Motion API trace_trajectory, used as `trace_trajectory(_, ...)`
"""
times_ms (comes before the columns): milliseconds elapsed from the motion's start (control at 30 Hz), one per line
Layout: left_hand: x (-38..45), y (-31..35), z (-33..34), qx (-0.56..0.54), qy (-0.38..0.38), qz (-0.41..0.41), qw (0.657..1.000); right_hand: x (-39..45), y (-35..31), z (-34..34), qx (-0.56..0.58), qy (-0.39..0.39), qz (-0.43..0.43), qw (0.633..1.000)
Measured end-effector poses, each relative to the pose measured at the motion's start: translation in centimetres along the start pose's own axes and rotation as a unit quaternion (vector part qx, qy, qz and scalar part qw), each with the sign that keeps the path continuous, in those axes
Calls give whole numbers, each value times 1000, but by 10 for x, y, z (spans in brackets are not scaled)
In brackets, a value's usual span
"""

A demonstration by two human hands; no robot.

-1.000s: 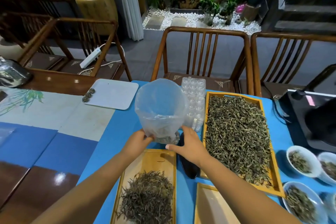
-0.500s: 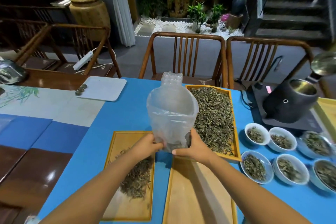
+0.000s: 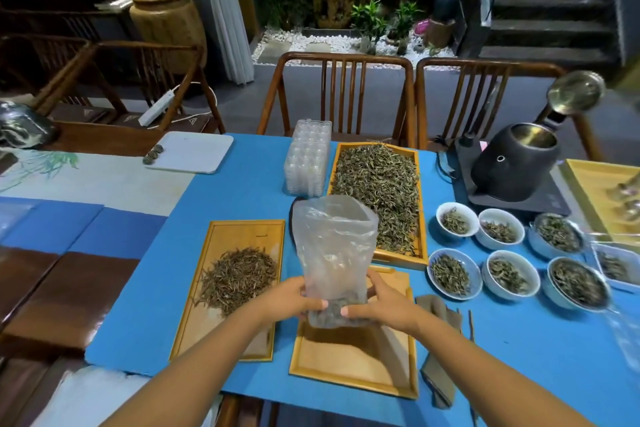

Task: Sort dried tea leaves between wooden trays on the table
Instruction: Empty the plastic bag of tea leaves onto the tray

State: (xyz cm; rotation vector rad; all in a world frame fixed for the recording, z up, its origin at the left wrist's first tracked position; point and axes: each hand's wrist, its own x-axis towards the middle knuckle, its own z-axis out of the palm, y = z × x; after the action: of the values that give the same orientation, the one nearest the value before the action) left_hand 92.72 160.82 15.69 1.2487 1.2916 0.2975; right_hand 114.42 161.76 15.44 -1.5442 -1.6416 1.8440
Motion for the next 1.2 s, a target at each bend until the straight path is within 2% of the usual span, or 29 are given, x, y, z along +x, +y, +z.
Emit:
trace_trajectory(167, -6, -7, 17, 48, -86, -52, 994, -21, 23, 6, -15, -39, 76, 996)
trace_trajectory(367, -7, -18, 38, 42, -135, -99, 985, -38, 38, 4, -29, -60, 127, 990)
trace_trajectory(567, -5, -23, 56, 35, -162, -111, 980, -54, 50, 1, 13, -88, 179, 980)
trace_trajectory(1200, -20, -20, 68, -75, -283, -204, 934, -78, 42, -9, -10, -196, 239, 951)
